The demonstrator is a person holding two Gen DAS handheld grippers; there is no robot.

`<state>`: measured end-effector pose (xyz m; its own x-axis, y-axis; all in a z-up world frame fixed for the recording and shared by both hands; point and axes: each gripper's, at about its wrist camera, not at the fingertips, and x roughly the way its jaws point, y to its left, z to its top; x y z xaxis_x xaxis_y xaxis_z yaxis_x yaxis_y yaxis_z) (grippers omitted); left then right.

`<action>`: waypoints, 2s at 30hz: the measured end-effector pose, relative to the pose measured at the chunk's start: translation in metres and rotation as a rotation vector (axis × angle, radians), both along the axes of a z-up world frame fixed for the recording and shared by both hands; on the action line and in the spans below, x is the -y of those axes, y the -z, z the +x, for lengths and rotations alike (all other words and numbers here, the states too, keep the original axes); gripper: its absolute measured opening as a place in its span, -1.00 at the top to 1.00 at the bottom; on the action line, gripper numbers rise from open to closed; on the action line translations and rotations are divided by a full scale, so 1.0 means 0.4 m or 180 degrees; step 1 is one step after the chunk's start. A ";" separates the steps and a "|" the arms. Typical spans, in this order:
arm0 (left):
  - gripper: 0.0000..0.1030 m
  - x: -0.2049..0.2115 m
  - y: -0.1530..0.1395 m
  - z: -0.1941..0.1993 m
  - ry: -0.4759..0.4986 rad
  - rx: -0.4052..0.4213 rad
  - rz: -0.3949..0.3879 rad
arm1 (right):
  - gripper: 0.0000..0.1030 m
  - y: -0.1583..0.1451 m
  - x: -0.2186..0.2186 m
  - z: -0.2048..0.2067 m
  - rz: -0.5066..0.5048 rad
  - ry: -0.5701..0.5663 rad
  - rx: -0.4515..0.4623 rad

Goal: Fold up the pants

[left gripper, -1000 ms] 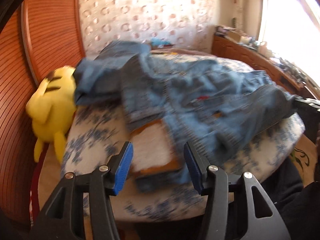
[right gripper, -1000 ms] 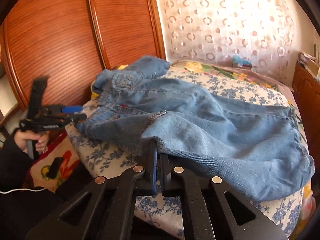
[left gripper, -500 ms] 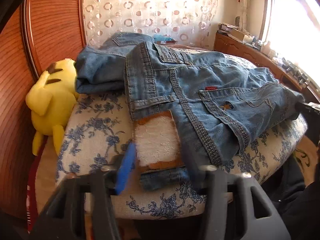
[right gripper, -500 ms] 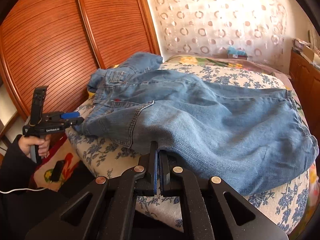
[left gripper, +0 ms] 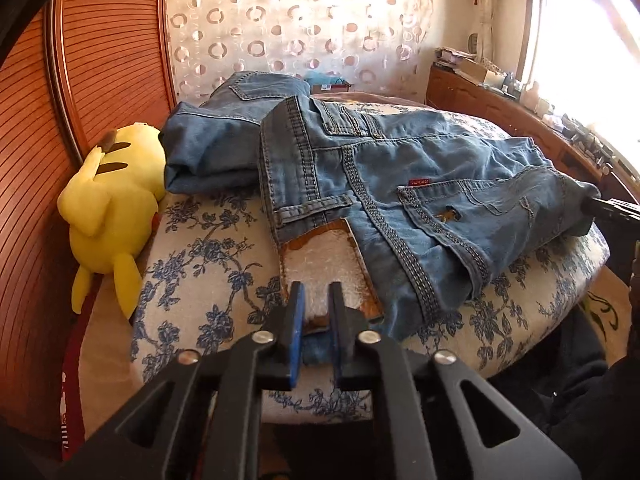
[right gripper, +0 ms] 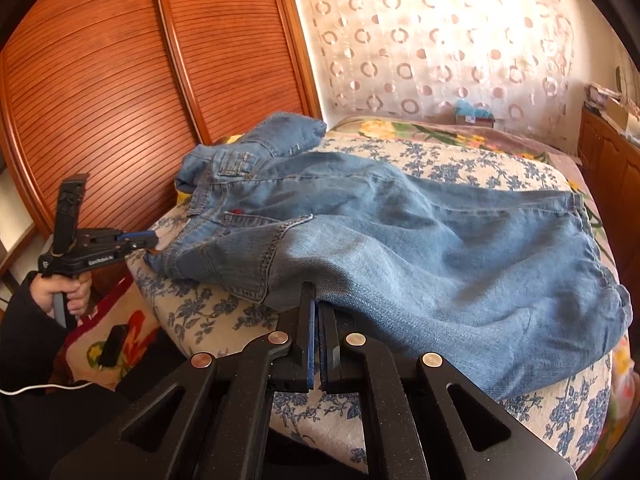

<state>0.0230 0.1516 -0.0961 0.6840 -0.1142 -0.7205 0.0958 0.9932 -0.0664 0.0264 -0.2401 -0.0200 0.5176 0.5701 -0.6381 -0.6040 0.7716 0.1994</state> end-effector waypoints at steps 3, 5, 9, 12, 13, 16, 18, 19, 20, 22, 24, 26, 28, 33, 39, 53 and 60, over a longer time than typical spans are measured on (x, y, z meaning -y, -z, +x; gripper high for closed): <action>0.14 -0.014 0.001 -0.017 -0.0009 -0.0005 -0.0050 | 1.00 0.013 0.002 0.001 -0.0030 0.0010 -0.0023; 0.07 -0.023 0.009 -0.025 0.0004 -0.0029 -0.0110 | 1.00 0.022 0.002 0.003 -0.0044 0.0025 -0.0041; 0.07 -0.034 0.030 -0.024 0.0004 -0.0066 -0.0236 | 1.00 0.040 0.001 0.008 -0.0075 0.0048 -0.0063; 0.07 -0.036 0.041 -0.012 0.0048 -0.0092 -0.0372 | 1.00 0.053 0.003 0.012 -0.0098 0.0063 -0.0094; 0.07 -0.035 0.043 -0.009 0.0084 -0.0086 -0.0419 | 1.00 0.056 0.004 0.012 -0.0109 0.0068 -0.0102; 0.08 -0.015 0.057 -0.001 0.0169 -0.0118 -0.0413 | 1.00 0.063 0.004 0.011 -0.0137 0.0075 -0.0119; 0.16 -0.006 0.062 -0.004 0.0180 -0.0113 -0.0362 | 1.00 0.064 0.005 0.010 -0.0151 0.0073 -0.0118; 0.20 -0.007 0.059 -0.008 0.0179 -0.0102 -0.0379 | 1.00 0.065 0.005 0.010 -0.0154 0.0073 -0.0116; 0.26 -0.007 0.055 -0.012 0.0180 -0.0083 -0.0374 | 1.00 0.065 0.005 0.010 -0.0151 0.0075 -0.0118; 0.35 0.001 0.041 -0.022 0.0180 -0.0019 -0.0282 | 1.00 0.066 0.005 0.010 -0.0151 0.0074 -0.0124; 0.42 0.010 0.022 -0.027 0.0179 0.0054 -0.0196 | 1.00 0.066 0.007 0.009 -0.0147 0.0068 -0.0123; 0.47 0.011 0.002 -0.029 0.0159 0.0130 -0.0162 | 1.00 0.060 0.006 0.008 -0.0118 0.0058 -0.0122; 0.67 0.004 -0.021 -0.029 0.0133 0.0206 -0.0195 | 1.00 0.049 0.007 0.005 -0.0085 0.0023 -0.0123; 0.67 -0.005 -0.054 -0.026 0.0112 0.0287 -0.0096 | 1.00 0.002 -0.001 -0.031 -0.0037 -0.0149 -0.0065; 0.66 -0.050 -0.051 -0.024 -0.0074 0.0292 -0.0110 | 1.00 0.003 -0.010 -0.066 0.0046 -0.0269 -0.0229; 0.43 -0.030 -0.050 -0.049 -0.0061 0.0249 -0.0030 | 0.84 0.030 0.013 -0.073 -0.0154 0.0036 -0.0216; 0.07 0.009 -0.130 -0.068 0.0078 0.0482 0.0009 | 0.49 -0.012 0.111 -0.070 -0.0169 0.0425 -0.0034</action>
<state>-0.0041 0.1478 -0.0440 0.7818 -0.1303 -0.6097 0.1288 0.9906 -0.0466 -0.0015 -0.2847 -0.0153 0.5796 0.4618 -0.6714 -0.4934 0.8546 0.1619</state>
